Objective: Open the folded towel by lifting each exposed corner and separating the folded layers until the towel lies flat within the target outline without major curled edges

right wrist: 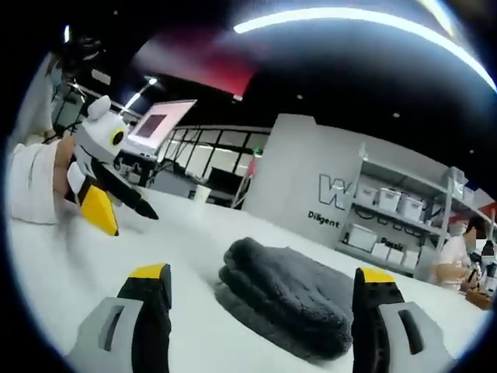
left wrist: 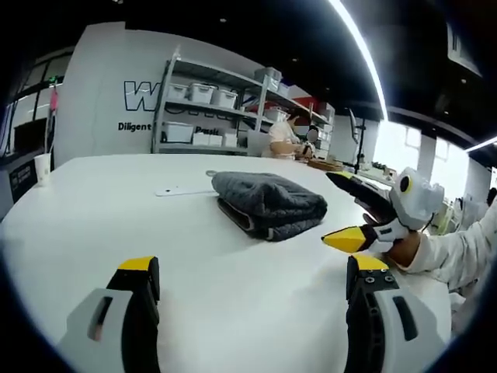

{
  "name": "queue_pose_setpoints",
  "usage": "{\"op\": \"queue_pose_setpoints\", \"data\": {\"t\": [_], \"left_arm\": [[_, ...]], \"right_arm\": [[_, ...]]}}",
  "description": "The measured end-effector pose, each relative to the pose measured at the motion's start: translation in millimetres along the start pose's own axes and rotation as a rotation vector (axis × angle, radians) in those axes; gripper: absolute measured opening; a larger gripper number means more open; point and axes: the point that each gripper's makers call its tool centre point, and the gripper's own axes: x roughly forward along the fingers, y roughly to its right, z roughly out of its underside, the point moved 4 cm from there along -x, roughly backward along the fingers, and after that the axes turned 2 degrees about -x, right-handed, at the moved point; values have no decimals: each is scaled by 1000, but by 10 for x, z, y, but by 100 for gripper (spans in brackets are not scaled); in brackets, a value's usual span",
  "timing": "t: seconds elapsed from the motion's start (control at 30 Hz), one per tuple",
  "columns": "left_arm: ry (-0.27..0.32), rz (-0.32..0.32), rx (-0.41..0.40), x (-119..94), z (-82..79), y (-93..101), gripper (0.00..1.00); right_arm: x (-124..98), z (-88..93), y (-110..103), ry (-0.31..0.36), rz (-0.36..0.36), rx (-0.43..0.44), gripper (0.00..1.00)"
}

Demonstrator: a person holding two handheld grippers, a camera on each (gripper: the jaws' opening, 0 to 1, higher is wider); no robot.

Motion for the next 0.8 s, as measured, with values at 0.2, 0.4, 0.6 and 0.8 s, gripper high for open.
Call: {"op": "queue_pose_setpoints", "data": {"t": [0.2,0.4,0.6,0.8], "left_arm": [[-4,2,6,9,1,8,99],[-8,-5,7,8,7,-5,99],[-8,-7,8,5,6,-10,99],[-11,-9,11,5,9,-12,99]], "right_arm": [[100,-38,-44,0,4,-57,85],[297,-53,-112,2,-29,-90,80],[489,4,-130,-29,-29,-111,66],[600,47,-175,-61,-41,-122,60]]}}
